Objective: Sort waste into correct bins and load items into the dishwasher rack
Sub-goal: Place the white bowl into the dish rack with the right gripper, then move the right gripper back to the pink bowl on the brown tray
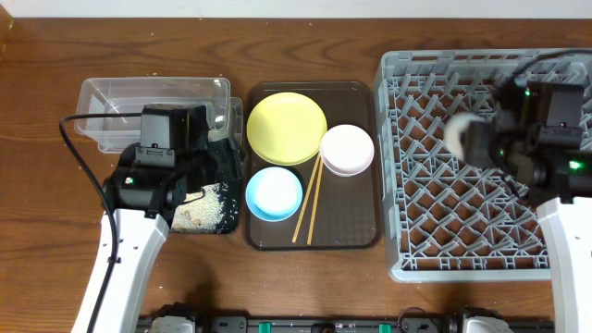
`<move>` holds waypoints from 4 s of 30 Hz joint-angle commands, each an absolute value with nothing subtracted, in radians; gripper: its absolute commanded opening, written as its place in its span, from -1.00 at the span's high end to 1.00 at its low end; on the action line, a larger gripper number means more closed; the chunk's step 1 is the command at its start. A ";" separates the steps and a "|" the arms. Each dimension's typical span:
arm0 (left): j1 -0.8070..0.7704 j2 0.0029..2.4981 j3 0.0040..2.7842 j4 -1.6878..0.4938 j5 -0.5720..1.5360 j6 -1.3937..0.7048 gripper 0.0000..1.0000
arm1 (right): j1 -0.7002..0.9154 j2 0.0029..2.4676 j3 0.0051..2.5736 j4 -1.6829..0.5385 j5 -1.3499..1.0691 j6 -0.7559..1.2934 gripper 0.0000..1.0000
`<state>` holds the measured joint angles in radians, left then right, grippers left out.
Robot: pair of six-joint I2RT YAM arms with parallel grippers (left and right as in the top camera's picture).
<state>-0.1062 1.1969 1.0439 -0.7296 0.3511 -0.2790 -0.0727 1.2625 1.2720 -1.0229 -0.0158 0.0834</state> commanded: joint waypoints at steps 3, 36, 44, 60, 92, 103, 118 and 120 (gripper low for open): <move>-0.101 1.195 1.052 -0.732 0.290 -0.255 -0.28 | -0.164 1.281 1.272 -1.120 0.176 0.213 0.98; -0.101 1.195 1.052 -0.739 0.290 -0.255 -0.28 | -0.272 1.554 1.240 -1.164 0.123 0.239 0.58; -0.101 1.195 1.052 -0.740 0.289 -0.255 -0.28 | -0.272 1.492 1.256 -1.173 0.123 0.239 0.98; -0.101 1.195 1.052 -0.740 0.278 -0.255 -0.29 | -0.272 1.485 1.234 -1.109 0.127 0.223 0.98; -0.101 1.210 1.036 -0.953 0.141 -0.266 -0.29 | 0.163 1.486 1.309 -0.788 -0.361 0.042 -0.42; -0.101 1.210 1.036 -0.953 0.141 -0.267 -0.29 | 0.424 1.708 1.309 -0.574 -0.068 -0.223 -0.40; -0.101 1.210 1.036 -0.952 0.141 -0.267 -0.29 | 0.427 1.938 1.309 -0.509 -0.054 -0.353 -0.36; -0.101 1.210 1.036 -0.952 0.141 -0.267 -0.29 | 0.427 1.948 1.309 -0.517 -0.057 -0.353 -0.31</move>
